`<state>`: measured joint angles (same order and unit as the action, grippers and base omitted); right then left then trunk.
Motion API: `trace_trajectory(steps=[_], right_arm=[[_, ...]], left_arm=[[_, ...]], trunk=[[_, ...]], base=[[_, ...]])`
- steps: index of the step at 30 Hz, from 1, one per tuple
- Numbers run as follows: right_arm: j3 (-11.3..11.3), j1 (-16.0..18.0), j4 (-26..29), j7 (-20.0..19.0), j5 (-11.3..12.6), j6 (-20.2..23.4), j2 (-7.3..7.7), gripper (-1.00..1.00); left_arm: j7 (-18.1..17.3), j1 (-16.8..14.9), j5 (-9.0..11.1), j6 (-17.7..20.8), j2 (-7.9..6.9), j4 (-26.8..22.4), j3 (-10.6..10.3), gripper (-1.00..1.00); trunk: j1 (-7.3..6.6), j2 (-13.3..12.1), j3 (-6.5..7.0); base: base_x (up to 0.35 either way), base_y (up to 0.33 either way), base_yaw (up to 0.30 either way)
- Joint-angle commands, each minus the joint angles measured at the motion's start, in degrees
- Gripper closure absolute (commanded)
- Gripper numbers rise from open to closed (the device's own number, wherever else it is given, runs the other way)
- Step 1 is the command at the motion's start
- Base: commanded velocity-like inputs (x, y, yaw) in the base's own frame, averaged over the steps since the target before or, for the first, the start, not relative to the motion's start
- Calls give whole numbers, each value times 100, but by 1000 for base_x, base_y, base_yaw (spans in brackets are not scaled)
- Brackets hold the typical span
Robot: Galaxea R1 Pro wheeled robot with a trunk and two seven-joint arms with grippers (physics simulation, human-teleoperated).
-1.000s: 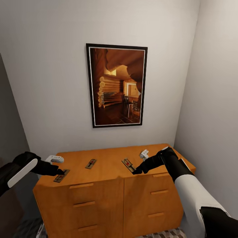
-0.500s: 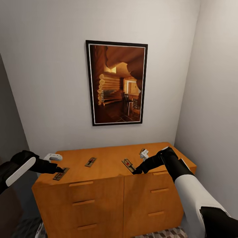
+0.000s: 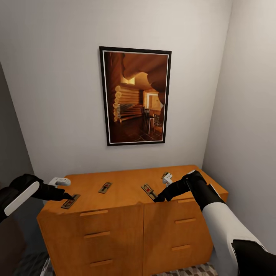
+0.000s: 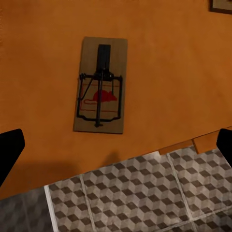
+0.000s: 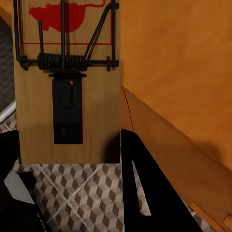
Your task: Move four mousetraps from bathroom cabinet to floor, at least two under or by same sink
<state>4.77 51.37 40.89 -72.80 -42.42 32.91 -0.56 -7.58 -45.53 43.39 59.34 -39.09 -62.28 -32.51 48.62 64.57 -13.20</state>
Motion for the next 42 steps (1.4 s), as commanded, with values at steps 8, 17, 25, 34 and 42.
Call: trace_trajectory(steps=[8,17,25,34,42], right_arm=[[24,5,6,-32,-29,68,-6,100],[24,5,6,-32,-29,72,-6,100],[24,5,6,-32,-29,71,-7,100],[24,5,6,-32,-29,68,-6,100],[24,5,6,-32,-29,70,-7,100]], left_arm=[[-59,-9,-58,4,-17,-2,-11,-100],[-55,-9,-58,-1,-16,1,-16,-100],[-51,-9,-58,-2,-12,4,-18,-100],[-50,-9,-58,-2,-11,4,-19,-100],[-50,-9,-58,-2,-11,5,-19,-100]], trunk=[[1,6,-9],[1,6,-9],[89,166,-80],[220,407,-188],[220,407,-188]], base=[[0,0,0],[0,0,0],[0,0,0],[0,0,0],[0,0,0]])
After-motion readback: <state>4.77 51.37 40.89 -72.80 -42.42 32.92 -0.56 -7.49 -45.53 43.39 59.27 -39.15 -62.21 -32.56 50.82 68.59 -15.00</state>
